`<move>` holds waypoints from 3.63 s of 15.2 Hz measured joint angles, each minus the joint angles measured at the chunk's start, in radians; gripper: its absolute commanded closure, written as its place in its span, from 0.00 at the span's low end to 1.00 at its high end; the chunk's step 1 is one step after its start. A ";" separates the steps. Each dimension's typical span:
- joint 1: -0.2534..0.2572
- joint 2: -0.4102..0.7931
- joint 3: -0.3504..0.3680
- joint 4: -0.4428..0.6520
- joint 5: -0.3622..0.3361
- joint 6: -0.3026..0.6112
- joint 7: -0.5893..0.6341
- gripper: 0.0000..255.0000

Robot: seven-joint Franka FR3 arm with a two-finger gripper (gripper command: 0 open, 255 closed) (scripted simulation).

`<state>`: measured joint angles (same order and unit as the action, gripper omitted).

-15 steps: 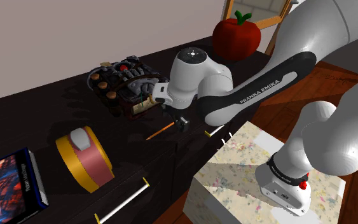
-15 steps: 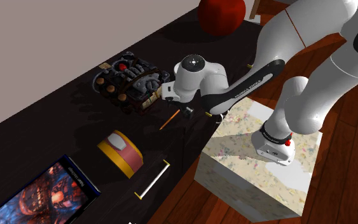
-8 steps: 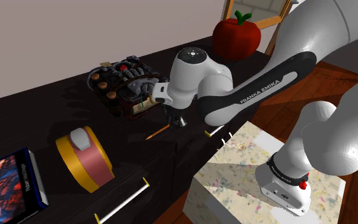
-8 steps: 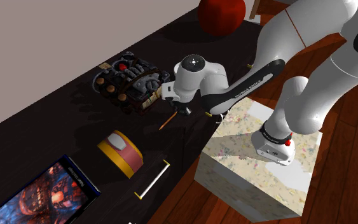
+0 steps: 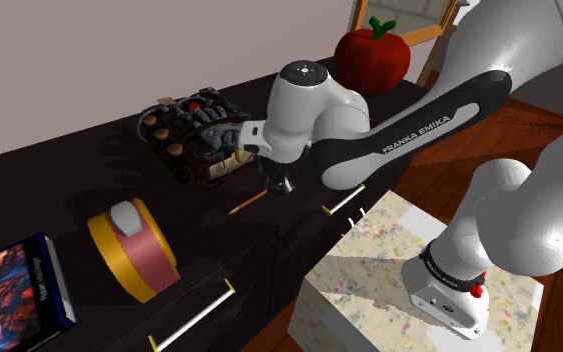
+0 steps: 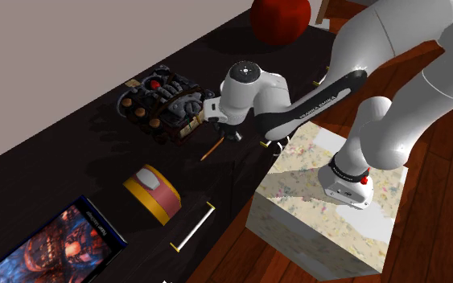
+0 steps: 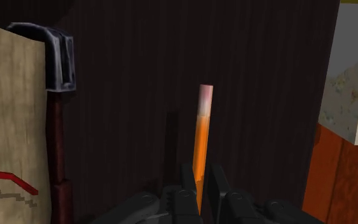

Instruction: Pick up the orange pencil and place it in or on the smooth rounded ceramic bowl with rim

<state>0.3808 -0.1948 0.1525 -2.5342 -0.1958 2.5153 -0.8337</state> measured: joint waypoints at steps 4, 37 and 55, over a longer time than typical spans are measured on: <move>0.008 -0.040 -0.003 0.021 0.022 -0.060 -0.018 1.00; -0.088 -0.175 -0.267 0.195 0.057 -0.327 -0.431 1.00; -0.147 -0.045 -0.426 0.217 0.077 -0.203 -0.652 1.00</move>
<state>0.2337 -0.2403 -0.2738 -2.3169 -0.1183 2.3126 -1.4858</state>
